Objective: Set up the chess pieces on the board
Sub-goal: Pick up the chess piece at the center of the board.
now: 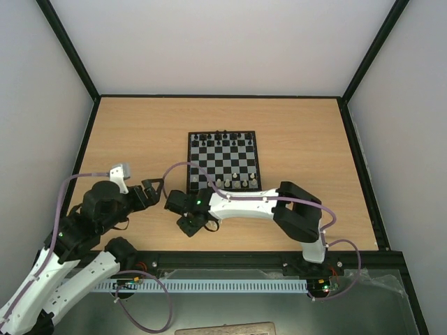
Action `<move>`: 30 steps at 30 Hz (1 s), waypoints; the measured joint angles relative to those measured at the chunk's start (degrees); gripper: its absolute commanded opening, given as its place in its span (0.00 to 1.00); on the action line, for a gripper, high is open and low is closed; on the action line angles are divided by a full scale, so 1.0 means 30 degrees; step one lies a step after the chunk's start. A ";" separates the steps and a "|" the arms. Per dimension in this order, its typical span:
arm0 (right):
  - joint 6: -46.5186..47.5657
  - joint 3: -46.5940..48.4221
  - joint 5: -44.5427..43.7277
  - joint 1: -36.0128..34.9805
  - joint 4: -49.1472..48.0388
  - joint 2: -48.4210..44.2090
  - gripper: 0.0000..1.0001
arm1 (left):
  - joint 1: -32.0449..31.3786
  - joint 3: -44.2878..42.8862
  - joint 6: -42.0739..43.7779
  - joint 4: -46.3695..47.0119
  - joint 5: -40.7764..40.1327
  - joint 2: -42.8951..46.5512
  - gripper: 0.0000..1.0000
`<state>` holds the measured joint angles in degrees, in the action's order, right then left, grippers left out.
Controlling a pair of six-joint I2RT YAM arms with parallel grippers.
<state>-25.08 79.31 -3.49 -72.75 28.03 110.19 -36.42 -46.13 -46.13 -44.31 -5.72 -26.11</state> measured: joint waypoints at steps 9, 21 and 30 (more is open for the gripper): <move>-0.0393 0.1049 -0.0816 -0.0495 0.0852 0.1413 0.23 | -0.0015 -0.0007 -0.0430 -0.0794 -0.0707 0.1260 0.99; -0.0743 0.1239 -0.1362 -0.0517 0.1486 0.1603 0.18 | -0.0015 -0.0007 -0.0423 -0.1399 -0.1035 0.1268 0.99; -0.0831 0.1231 -0.1625 -0.0619 0.1749 0.1537 0.09 | -0.0015 0.0000 -0.0415 -0.1406 -0.1115 0.1268 0.99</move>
<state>-27.57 83.00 -8.36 -74.61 33.28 114.80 -36.47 -46.13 -47.37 -48.53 -9.06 -22.31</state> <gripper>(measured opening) 0.096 0.992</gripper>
